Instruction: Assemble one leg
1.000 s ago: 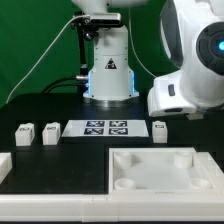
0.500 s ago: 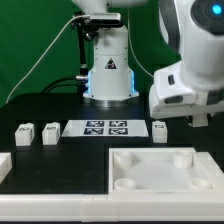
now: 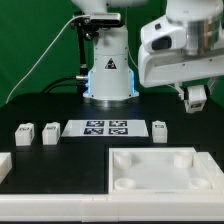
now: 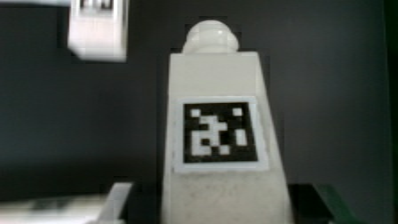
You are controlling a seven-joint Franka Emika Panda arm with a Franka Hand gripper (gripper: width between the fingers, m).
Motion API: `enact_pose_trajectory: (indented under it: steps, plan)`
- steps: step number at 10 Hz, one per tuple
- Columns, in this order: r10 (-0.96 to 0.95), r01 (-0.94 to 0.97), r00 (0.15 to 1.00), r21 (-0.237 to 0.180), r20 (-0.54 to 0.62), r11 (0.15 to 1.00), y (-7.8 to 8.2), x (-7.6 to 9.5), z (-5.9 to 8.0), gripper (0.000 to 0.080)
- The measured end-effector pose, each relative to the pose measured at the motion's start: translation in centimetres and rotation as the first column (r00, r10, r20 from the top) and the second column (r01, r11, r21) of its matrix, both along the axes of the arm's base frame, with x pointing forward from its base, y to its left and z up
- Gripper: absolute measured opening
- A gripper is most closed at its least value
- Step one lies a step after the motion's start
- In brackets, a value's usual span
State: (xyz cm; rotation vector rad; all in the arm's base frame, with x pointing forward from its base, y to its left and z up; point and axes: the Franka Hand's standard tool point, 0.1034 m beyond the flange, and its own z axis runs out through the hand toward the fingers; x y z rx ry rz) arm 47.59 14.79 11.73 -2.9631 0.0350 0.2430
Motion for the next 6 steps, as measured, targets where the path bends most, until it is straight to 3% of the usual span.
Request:
enact_pose_trajectory:
  steps: [1, 3, 6]
  plan:
    - [-0.004, 0.004, 0.998, -0.007, 0.063, 1.0, -0.1, -0.3, -0.2, 0.0292]
    - [0.078, -0.076, 0.972, -0.016, 0.221, 0.997, -0.8, 0.9, -0.8, 0.0292]
    - [0.152, -0.155, 0.959, -0.006, 0.238, 0.988, -2.7, 4.7, 0.4, 0.0292]
